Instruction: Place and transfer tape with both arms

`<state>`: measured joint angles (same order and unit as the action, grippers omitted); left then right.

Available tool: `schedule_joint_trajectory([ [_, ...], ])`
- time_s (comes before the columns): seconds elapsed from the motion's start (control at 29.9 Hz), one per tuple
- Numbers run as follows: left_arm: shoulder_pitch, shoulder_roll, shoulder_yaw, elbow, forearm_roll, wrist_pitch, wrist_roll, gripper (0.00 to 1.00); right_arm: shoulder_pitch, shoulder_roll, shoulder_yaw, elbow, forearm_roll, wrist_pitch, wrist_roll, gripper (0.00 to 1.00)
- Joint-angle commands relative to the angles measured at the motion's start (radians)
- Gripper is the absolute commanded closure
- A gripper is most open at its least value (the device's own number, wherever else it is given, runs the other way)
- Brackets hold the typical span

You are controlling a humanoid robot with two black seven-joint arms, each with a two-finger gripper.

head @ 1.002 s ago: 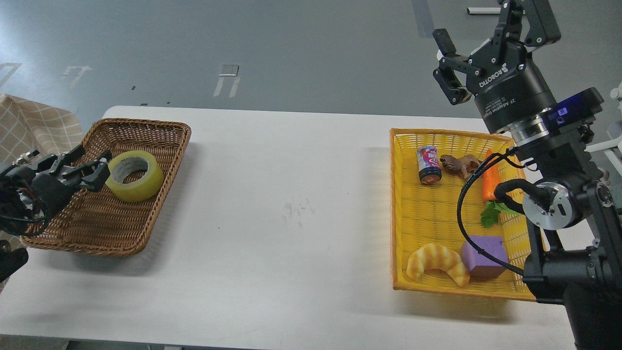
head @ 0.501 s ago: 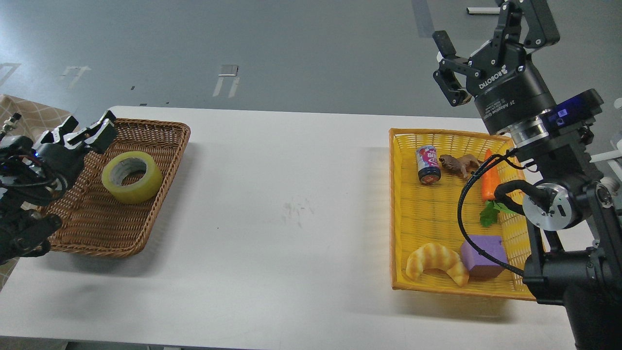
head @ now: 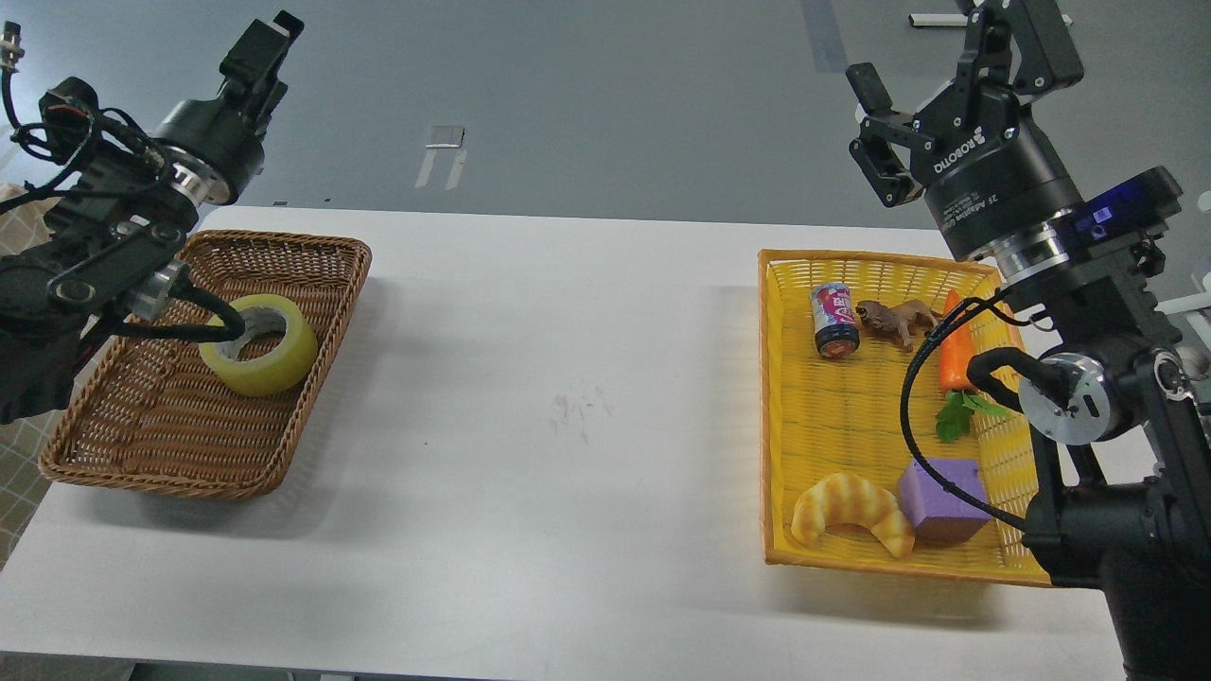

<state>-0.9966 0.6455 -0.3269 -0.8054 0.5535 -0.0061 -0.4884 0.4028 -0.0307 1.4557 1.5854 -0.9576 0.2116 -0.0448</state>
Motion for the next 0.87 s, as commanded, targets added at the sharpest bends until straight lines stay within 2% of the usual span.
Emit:
schedule_joint_trajectory([
  [0.0, -0.033, -0.016, -0.067, -0.087, -0.122, -0.173, 0.000, 0.02, 0.020, -0.001, 0.000, -0.008, 0.000, 0.000, -0.033, 0.00],
  [0.03, -0.033, -0.017, -0.067, -0.087, -0.122, -0.173, 0.000, 0.02, 0.021, -0.001, 0.000, -0.008, 0.000, 0.000, -0.033, 0.00],
  [0.13, -0.034, -0.049, -0.193, -0.110, -0.171, -0.302, 0.000, 0.02, 0.054, -0.001, 0.000, -0.022, 0.000, 0.000, -0.036, 0.00],
  [0.17, -0.034, -0.053, -0.249, -0.110, -0.175, -0.378, 0.000, 0.02, 0.069, -0.001, 0.000, -0.022, 0.000, 0.000, -0.036, 0.00],
  [0.2, -0.034, -0.064, -0.301, -0.110, -0.178, -0.441, 0.031, 0.02, 0.079, -0.001, 0.000, -0.022, 0.002, 0.002, -0.036, 0.00],
  [0.27, -0.034, -0.081, -0.349, -0.110, -0.179, -0.483, 0.076, 0.02, 0.086, -0.001, 0.000, -0.021, 0.005, 0.005, -0.032, 0.00],
  [0.3, -0.027, -0.098, -0.394, -0.116, -0.193, -0.483, 0.121, 0.02, 0.094, -0.001, 0.000, -0.021, 0.005, 0.015, -0.024, 0.00],
  [0.4, 0.040, -0.124, -0.493, -0.184, -0.268, -0.483, 0.186, 0.02, 0.103, 0.009, 0.002, -0.022, 0.004, 0.048, -0.020, 0.00],
  [0.47, 0.093, -0.141, -0.530, -0.213, -0.294, -0.480, 0.191, 0.02, 0.106, 0.014, 0.002, -0.024, 0.004, 0.048, -0.017, 0.00],
  [0.6, 0.238, -0.156, -0.639, -0.345, -0.294, -0.463, 0.191, 0.02, 0.110, 0.029, 0.000, -0.045, 0.005, 0.052, -0.004, 0.00],
  [0.7, 0.279, -0.159, -0.678, -0.382, -0.296, -0.463, 0.191, 0.02, 0.119, 0.029, -0.001, -0.051, 0.005, 0.054, -0.004, 0.00],
  [0.83, 0.320, -0.201, -0.690, -0.422, -0.285, -0.420, 0.194, 0.02, 0.155, 0.026, -0.028, -0.085, 0.005, 0.054, -0.004, 0.00],
])
